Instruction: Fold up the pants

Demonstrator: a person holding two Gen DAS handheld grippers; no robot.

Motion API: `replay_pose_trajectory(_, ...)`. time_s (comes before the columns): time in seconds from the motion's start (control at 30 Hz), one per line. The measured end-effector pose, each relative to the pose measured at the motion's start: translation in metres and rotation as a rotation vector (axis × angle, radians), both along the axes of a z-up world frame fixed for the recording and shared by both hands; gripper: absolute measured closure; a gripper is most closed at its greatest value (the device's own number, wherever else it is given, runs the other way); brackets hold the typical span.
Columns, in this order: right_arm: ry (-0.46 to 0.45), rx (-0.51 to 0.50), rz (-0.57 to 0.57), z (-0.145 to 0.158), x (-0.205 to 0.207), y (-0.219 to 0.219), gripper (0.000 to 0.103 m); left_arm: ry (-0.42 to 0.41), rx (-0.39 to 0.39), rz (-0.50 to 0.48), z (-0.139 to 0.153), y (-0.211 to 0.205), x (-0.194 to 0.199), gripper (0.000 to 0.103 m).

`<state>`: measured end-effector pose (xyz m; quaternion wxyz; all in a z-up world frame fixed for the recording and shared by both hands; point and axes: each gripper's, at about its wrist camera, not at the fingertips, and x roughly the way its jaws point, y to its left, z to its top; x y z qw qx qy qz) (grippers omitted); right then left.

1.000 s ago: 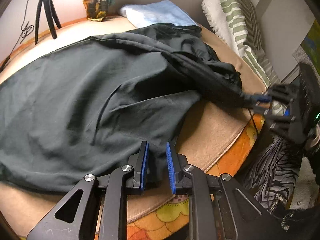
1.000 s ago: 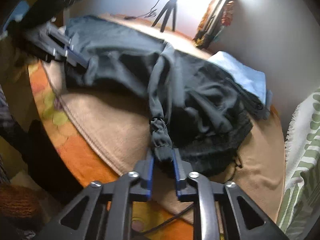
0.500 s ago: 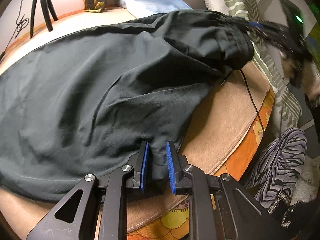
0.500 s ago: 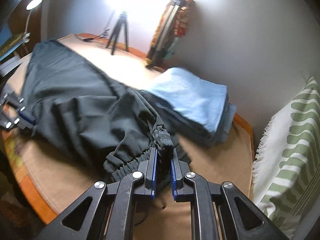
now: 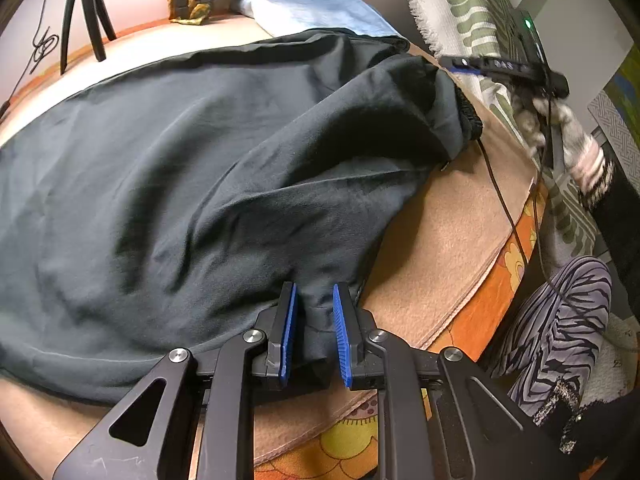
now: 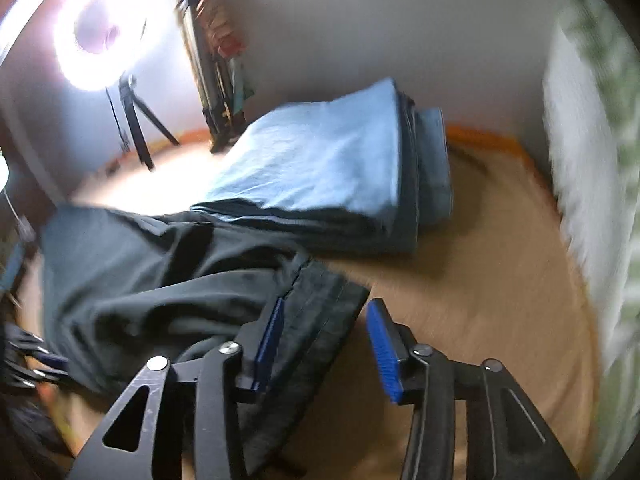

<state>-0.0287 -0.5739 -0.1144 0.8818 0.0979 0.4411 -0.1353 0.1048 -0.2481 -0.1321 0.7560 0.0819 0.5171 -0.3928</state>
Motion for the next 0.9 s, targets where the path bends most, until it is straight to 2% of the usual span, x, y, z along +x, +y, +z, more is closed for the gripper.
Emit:
replay_pose_trajectory(0.03, -0.009, 0.026, -0.014, -0.004, -0.007, -0.001, 0.048, 0.001, -0.001, 0.0, 0.0, 0.0, 0.0, 0.087)
replay_pose_trajectory(0.27, -0.057, 0.195, -0.077, -0.031, -0.023, -0.02, 0.044, 0.007, -0.005, 0.007, -0.001, 0.0, 0.002, 0.087)
replay_pose_trajectory(0.5, -0.074, 0.256, -0.045, -0.046, -0.009, -0.02, 0.044, 0.026, -0.022, 0.01, -0.001, 0.003, 0.004, 0.087)
replay_pose_trajectory(0.73, -0.098, 0.266, -0.016, -0.052, 0.01, -0.009, 0.044, 0.023, -0.023, -0.001, -0.001, 0.003, 0.005, 0.087)
replay_pose_trajectory(0.8, -0.096, 0.275, -0.009, -0.053, 0.009, -0.007, 0.059, 0.025, -0.025, -0.003, -0.001, 0.003, 0.005, 0.087)
replay_pose_trajectory(0.9, -0.084, 0.284, -0.005, -0.054, 0.012, -0.001, 0.073, 0.014, -0.017, -0.011, -0.001, 0.001, 0.004, 0.087)
